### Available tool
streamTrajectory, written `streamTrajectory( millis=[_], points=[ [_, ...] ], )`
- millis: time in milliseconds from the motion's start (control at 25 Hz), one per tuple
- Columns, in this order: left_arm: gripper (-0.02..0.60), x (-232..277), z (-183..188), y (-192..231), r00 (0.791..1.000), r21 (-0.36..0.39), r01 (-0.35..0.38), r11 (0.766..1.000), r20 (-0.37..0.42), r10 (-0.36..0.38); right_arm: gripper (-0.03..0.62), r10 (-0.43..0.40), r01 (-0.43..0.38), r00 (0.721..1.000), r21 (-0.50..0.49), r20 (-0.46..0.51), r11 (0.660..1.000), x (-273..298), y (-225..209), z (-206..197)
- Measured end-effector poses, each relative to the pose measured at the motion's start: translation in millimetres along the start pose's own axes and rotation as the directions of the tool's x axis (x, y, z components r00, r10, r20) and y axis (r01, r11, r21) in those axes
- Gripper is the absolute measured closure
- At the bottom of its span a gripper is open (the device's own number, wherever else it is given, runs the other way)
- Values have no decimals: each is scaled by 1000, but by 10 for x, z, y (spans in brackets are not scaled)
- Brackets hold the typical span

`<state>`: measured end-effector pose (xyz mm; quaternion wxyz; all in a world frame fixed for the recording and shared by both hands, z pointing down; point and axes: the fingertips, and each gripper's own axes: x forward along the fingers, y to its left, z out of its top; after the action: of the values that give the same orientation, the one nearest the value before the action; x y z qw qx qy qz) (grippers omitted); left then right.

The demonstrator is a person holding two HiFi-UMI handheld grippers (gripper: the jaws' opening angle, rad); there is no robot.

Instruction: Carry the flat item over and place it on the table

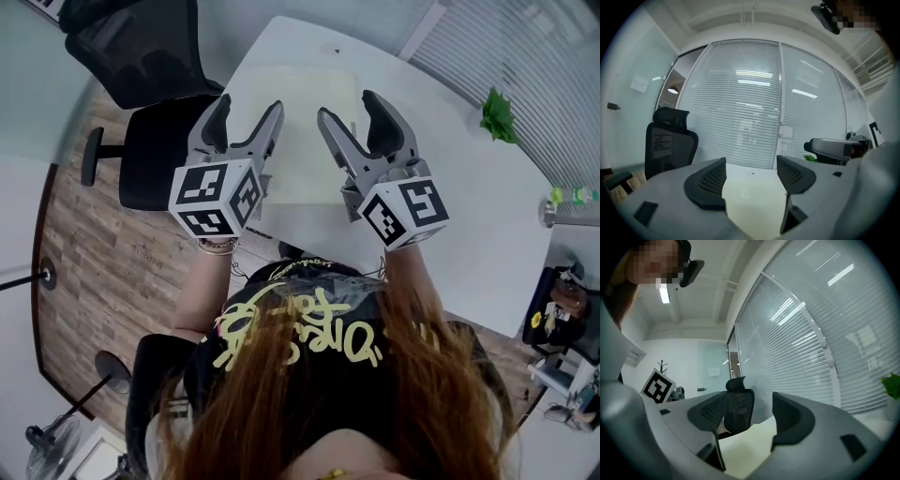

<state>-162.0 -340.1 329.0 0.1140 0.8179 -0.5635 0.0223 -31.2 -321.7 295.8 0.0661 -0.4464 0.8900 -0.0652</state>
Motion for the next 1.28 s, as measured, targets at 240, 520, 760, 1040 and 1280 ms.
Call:
streamTrajectory(
  millis=[240,520,760,1040,1280],
  points=[
    [272,-56,178,-63,998,11,18,1000,53,-18,340,31,-29,999,-43,35,999,-15,99,132],
    [325,-131,289,-112,995,18,24,1000,98,-26,376,26,-23,998,-49,49,999,-45,139,181],
    [387,-136,296,-136,994,22,16,1000,106,-18,442,11,-8,999,-49,51,999,-59,104,183],
    [499,-168,282,-114,993,38,-12,999,121,7,507,-19,21,999,-47,46,999,-60,44,133],
    [534,-182,260,-106,992,42,-30,999,126,25,548,-29,31,999,-56,36,998,-46,55,88]
  ],
)
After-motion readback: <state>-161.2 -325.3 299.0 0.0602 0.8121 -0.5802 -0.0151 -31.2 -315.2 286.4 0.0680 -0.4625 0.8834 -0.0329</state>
